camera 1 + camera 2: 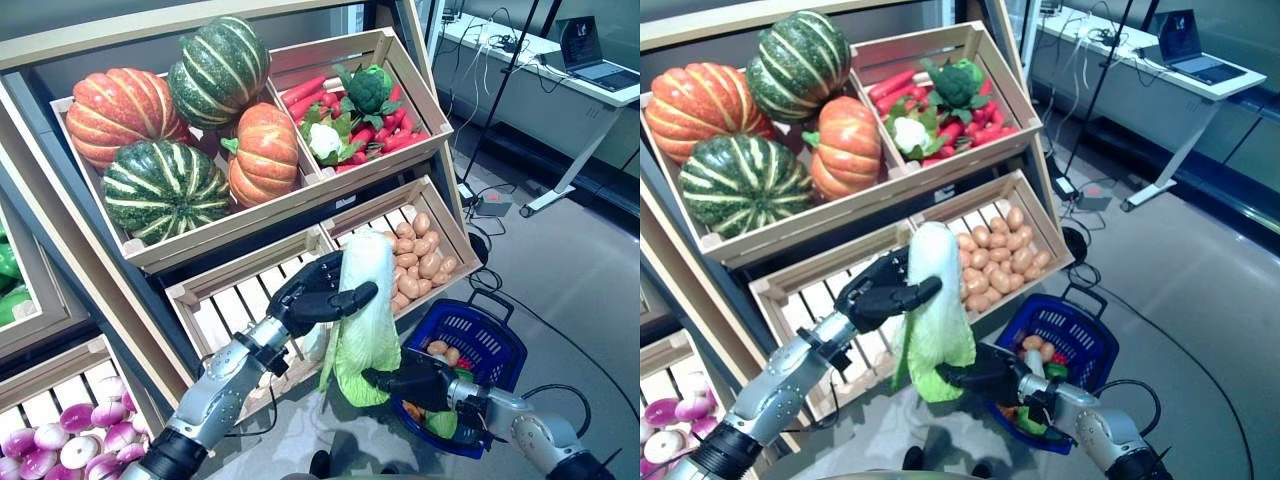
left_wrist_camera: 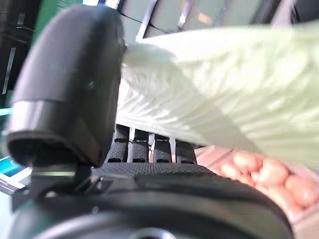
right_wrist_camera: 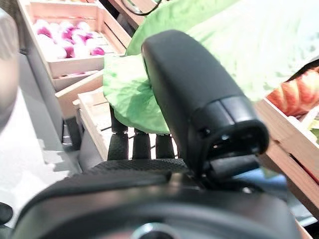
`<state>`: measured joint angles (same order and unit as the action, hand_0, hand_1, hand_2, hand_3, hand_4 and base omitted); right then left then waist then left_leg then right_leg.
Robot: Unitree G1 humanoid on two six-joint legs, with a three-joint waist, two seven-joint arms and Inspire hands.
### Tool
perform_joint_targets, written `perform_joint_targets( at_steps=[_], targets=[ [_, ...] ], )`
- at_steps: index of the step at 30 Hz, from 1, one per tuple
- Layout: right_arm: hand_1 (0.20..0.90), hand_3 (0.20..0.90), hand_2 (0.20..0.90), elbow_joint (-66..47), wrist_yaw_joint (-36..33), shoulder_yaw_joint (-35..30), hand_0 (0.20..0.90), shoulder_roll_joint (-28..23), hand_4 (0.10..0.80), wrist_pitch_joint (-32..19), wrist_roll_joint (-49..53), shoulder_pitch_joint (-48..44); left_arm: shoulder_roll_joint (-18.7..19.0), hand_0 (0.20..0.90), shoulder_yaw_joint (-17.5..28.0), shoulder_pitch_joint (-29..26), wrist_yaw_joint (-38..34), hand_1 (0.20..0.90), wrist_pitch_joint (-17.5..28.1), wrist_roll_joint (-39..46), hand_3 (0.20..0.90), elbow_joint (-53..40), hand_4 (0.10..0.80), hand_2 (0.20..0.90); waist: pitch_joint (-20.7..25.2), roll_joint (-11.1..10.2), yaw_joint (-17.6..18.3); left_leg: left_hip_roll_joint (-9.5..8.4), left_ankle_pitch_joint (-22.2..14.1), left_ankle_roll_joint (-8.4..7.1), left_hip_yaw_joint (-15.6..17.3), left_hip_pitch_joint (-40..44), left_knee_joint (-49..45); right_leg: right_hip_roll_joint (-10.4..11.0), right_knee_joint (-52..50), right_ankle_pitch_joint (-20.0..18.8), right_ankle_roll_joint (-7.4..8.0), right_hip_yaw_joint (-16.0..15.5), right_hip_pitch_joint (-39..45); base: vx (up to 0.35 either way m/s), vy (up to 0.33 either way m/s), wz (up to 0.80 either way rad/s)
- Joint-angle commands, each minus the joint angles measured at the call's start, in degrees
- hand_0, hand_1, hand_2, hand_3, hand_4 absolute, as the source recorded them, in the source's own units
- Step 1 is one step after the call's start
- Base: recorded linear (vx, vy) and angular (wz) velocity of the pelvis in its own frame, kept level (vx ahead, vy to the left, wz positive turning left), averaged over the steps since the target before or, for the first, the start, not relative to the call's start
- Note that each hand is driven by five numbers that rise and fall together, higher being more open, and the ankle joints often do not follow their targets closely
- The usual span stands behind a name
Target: Put vegetables into the basket
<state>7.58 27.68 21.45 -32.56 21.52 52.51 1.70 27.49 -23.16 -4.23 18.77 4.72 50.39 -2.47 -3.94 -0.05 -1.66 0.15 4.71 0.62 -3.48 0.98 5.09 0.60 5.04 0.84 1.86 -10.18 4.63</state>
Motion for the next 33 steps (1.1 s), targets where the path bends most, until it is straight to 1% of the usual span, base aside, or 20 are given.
perform_joint_targets(
  at_steps=[1, 5, 7, 8, 10, 19, 21, 22, 25, 27, 29, 31, 33],
  targets=[
    [0.300, 0.300, 0.300, -5.2, 2.4, -2.8, 0.300, 4.4, 0.400, -8.7, 9.2, -4.9, -0.9, 0.900, -0.6, -2.6, 3.0, 0.900, 4.8, 1.3, 0.900, -3.5, 0.800, 0.900, 3.5, -2.9, -0.3, 0.41, -3.1, -0.29, 0.8, 0.5, -0.1, 5.2, 0.0, -5.1, 3.76, 3.1, -1.8, 0.000, 0.000, 0.00],
    [0.300, 0.300, 0.300, -5.6, 1.5, -4.8, 0.300, 3.8, 0.400, -11.1, 11.5, -4.9, -0.6, 0.900, 0.2, -2.2, 3.0, 0.900, 5.1, 1.1, 0.900, -3.5, 0.800, 0.900, 3.3, -2.9, -0.1, 0.45, -3.2, -0.30, 1.1, 0.5, -0.1, 5.1, 0.0, -5.1, 3.72, 3.3, -1.9, 0.003, -0.006, -0.03],
    [0.300, 0.300, 0.300, -6.0, 0.5, -6.8, 0.300, 4.1, 0.400, -13.2, 13.0, -4.8, -0.5, 0.900, 1.3, -1.8, 3.6, 0.900, 5.2, 0.9, 0.900, -3.6, 0.800, 0.900, 2.9, -2.9, -0.1, 0.47, -3.3, -0.23, 1.1, 0.6, -0.1, 4.9, 0.0, -5.1, 3.65, 3.4, -1.9, 0.000, 0.000, 0.00],
    [0.300, 0.300, 0.300, -5.9, 0.6, -7.2, 0.300, 4.2, 0.400, -13.3, 13.0, -4.7, -0.4, 0.900, 1.5, -1.7, 3.7, 0.900, 5.1, 0.9, 0.900, -3.7, 0.800, 0.900, 2.9, -2.9, 0.0, 0.46, -3.3, -0.22, 1.1, 0.6, -0.1, 4.9, 0.0, -5.1, 3.63, 3.5, -1.9, 0.000, 0.000, 0.00],
    [0.300, 0.300, 0.300, -6.5, -1.0, -9.4, 0.300, 4.8, 0.400, -15.3, 14.0, -4.1, -0.6, 0.900, 2.5, -1.1, 3.4, 0.900, 4.7, 0.3, 0.900, -3.9, 0.800, 0.900, 2.8, -2.8, 0.1, 0.47, -3.4, -0.21, 1.2, 0.7, -0.1, 4.8, 0.0, -5.0, 3.57, 3.6, -1.8, 0.000, 0.000, 0.00],
    [0.300, 0.300, 0.300, -5.9, -4.6, -17.5, 0.300, 7.9, 0.400, -20.7, 14.9, -2.2, -0.8, 0.900, 6.3, 1.1, 4.3, 0.900, 3.6, -1.5, 0.900, -3.7, 0.800, 0.900, 1.4, -2.8, 0.9, 0.59, -3.6, -0.18, 1.2, -0.1, -0.1, 4.0, -0.2, -4.5, 3.18, 3.8, -2.3, -0.020, -0.034, -0.01],
    [0.300, 0.300, 0.300, -5.5, -5.3, -18.4, 0.300, 8.0, 0.400, -21.8, 15.4, -2.1, -0.7, 0.900, 6.6, 0.9, 4.1, 0.900, 3.7, -1.9, 0.900, -3.7, 0.800, 0.900, 0.8, -2.8, 1.0, 0.67, -3.5, -0.19, 1.4, -0.2, -0.1, 3.8, -0.7, -4.3, 3.08, 3.8, -2.9, -0.070, -0.053, 0.01],
    [0.300, 0.300, 0.300, -4.6, -5.9, -19.0, 0.300, 8.3, 0.400, -23.2, 15.8, -2.4, -0.5, 0.900, 6.9, 0.8, 3.8, 0.900, 4.0, -2.1, 0.900, -3.5, 0.800, 0.900, 0.0, -2.7, 1.1, 0.79, -3.2, -0.19, 1.9, -0.5, -0.1, 3.6, -2.0, -3.9, 2.91, 4.0, -3.9, -0.096, -0.050, 0.00],
    [0.300, 0.300, 0.300, -3.2, -7.1, -20.3, 0.300, 8.5, 0.400, -24.7, 16.9, -3.2, -0.4, 0.900, 7.6, 0.5, 3.7, 0.900, 4.6, -2.2, 0.900, -3.3, 0.800, 0.900, -1.9, -2.6, 1.0, 0.92, -2.8, -0.04, 2.2, -1.5, -0.8, 3.3, -4.7, -3.1, 2.52, 4.2, -5.9, -0.125, -0.046, -0.02],
    [0.300, 0.300, 0.300, -1.7, -8.7, -21.7, 0.300, 8.8, 0.400, -26.1, 16.5, -4.0, -0.1, 0.900, 8.6, 0.0, 3.5, 0.900, 5.8, -2.5, 0.900, -3.3, 0.800, 0.900, -4.5, -2.6, 1.0, 0.61, -3.0, 0.25, 2.0, -3.1, -2.4, 3.0, -6.7, -2.6, 2.07, 4.4, -7.6, -0.161, -0.058, -0.05],
    [0.300, 0.300, 0.300, -0.7, -9.5, -22.7, 0.300, 8.7, 0.400, -27.4, 16.8, -4.5, 0.5, 0.900, 9.2, -0.3, 3.6, 0.900, 7.2, -2.6, 0.900, -3.9, 0.800, 0.900, -6.3, -2.6, 0.9, 0.19, -3.3, 0.35, 1.8, -4.6, -3.6, 2.7, -7.3, -2.3, 1.69, 4.5, -8.6, -0.164, -0.055, -0.04],
    [0.300, 0.300, 0.300, 0.7, -10.6, -23.7, 0.300, 8.0, 0.400, -29.1, 19.4, -5.4, 1.1, 0.900, 10.1, -0.5, 3.3, 0.900, 8.8, -2.7, 0.900, -4.2, 0.800, 0.900, -8.5, -2.6, 0.8, -0.05, -3.3, 0.28, 1.6, -6.7, -5.2, 2.3, -8.6, -2.2, 1.39, 4.7, -10.4, -0.203, -0.047, 0.01],
    [0.300, 0.300, 0.300, 3.6, -12.0, -25.3, 0.300, 7.0, 0.400, -30.9, 23.0, -7.5, 1.6, 0.900, 11.3, -1.8, 2.7, 0.900, 11.6, -2.1, 0.900, -3.7, 0.800, 0.900, -11.6, -2.4, 0.4, -0.35, -2.9, 0.25, 1.4, -9.4, -6.6, 1.9, -10.1, -2.3, 1.01, 4.7, -12.8, -0.231, -0.044, 0.05]
  ],
)
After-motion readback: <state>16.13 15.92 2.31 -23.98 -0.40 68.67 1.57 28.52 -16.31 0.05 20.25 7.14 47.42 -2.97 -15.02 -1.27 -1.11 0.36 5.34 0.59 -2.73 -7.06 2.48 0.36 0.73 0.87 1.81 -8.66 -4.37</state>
